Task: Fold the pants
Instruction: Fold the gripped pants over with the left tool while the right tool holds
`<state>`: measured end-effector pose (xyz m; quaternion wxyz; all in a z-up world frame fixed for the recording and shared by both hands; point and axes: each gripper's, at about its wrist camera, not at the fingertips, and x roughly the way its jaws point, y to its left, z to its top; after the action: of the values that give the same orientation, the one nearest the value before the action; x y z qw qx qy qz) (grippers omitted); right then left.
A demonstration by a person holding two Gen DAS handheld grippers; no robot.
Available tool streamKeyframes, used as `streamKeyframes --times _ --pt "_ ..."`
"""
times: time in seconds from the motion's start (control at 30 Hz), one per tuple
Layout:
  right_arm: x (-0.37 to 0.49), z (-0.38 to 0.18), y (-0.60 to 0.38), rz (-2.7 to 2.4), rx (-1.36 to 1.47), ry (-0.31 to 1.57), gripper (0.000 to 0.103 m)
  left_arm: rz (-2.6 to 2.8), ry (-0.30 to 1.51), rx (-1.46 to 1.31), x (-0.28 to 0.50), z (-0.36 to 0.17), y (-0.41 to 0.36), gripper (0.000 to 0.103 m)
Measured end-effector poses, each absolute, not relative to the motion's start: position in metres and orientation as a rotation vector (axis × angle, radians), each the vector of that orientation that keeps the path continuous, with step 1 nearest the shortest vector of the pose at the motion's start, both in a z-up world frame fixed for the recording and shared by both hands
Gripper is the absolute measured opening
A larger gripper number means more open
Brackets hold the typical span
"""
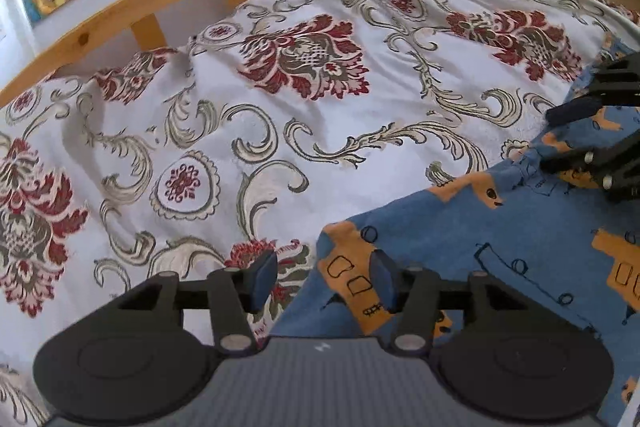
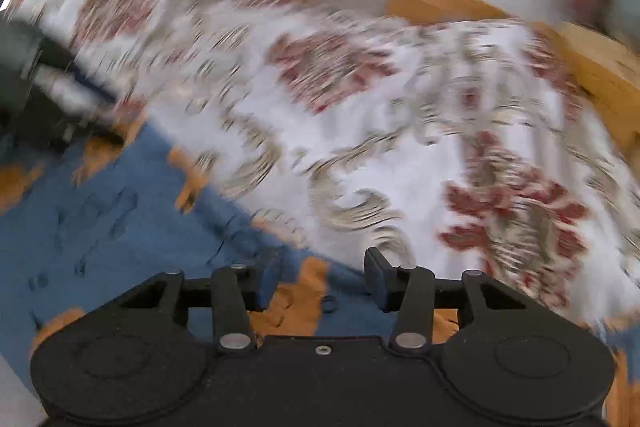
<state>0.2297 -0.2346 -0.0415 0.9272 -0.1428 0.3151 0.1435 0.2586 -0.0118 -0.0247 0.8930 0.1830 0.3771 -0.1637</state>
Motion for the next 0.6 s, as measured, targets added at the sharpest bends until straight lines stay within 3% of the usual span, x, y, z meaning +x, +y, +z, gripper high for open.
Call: streamKeyframes --times 0.1,0.27,0.47,0.53,0.6 --pt "0.211 -0.031 -0.248 0.227 -0.213 0.667 0.049 -0.316 0.774 0.307 0.250 -0.011 -0.011 0.059" --pt "0.169 -0.033 -0.276 0.149 -0.104 0.714 0.062 -0.350 0.743 0.219 0.218 -0.001 -0.023 0.081" --pt "0.143 -0.030 -0.312 -0.008 0.063 0.679 0.065 -0.338 0.840 0.338 0.209 -0.026 -0.053 0.081" --pt "0.123 -0.022 -0.327 -0.065 0.166 0.644 0.078 -0.335 0.850 0.323 0.211 -0.021 -0.055 0.080" --pt "0.106 -0.021 -0.338 -0.111 0.243 0.622 0.078 -0.394 0.823 0.277 0.215 -0.003 -0.063 0.082"
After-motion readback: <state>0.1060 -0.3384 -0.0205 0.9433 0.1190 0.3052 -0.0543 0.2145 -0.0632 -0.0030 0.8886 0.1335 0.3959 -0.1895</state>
